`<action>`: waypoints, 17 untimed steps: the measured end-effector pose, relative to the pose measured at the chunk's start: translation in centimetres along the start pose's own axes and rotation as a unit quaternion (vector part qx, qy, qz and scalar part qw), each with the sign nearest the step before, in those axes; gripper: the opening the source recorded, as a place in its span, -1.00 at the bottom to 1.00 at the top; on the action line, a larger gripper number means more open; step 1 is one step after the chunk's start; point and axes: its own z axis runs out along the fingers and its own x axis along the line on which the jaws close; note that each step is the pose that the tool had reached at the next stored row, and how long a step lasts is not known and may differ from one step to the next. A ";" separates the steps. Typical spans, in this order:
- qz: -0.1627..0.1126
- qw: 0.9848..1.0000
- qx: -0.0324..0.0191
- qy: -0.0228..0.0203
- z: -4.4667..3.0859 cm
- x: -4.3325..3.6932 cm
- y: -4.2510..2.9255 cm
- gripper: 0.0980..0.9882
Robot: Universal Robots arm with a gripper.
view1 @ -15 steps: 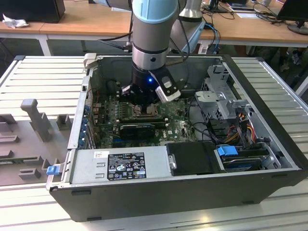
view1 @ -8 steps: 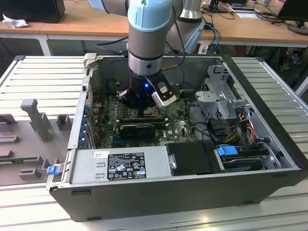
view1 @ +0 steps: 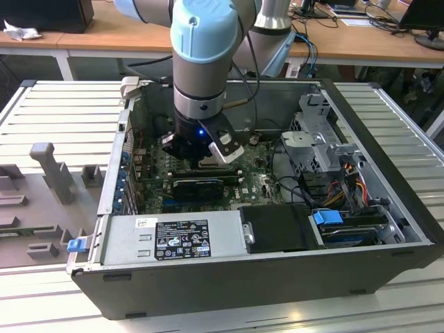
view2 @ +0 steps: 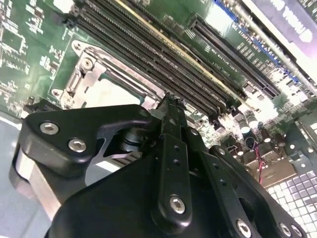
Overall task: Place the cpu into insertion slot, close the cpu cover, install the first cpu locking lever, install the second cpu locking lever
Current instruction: 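Install the second cpu locking lever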
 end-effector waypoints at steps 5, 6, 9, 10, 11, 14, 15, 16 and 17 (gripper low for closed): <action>-0.006 1.000 -0.013 0.000 0.54 0.40 -0.32 -0.98; -0.006 1.000 -0.015 0.000 0.60 0.40 -0.34 -0.98; -0.008 1.000 -0.022 -0.001 0.90 0.42 -0.47 -0.98; -0.009 1.000 -0.024 -0.001 1.00 0.43 -0.52 -0.98; -0.009 1.000 -0.026 -0.001 1.08 0.43 -0.57 -0.98; -0.011 0.999 -0.033 -0.002 1.41 0.45 -0.75 -0.98; -0.011 0.999 -0.035 -0.002 1.53 0.46 -0.82 -0.98; -0.012 0.999 -0.037 -0.002 1.64 0.46 -0.86 -0.98; -0.012 0.999 -0.039 -0.002 1.76 0.46 -0.91 -0.98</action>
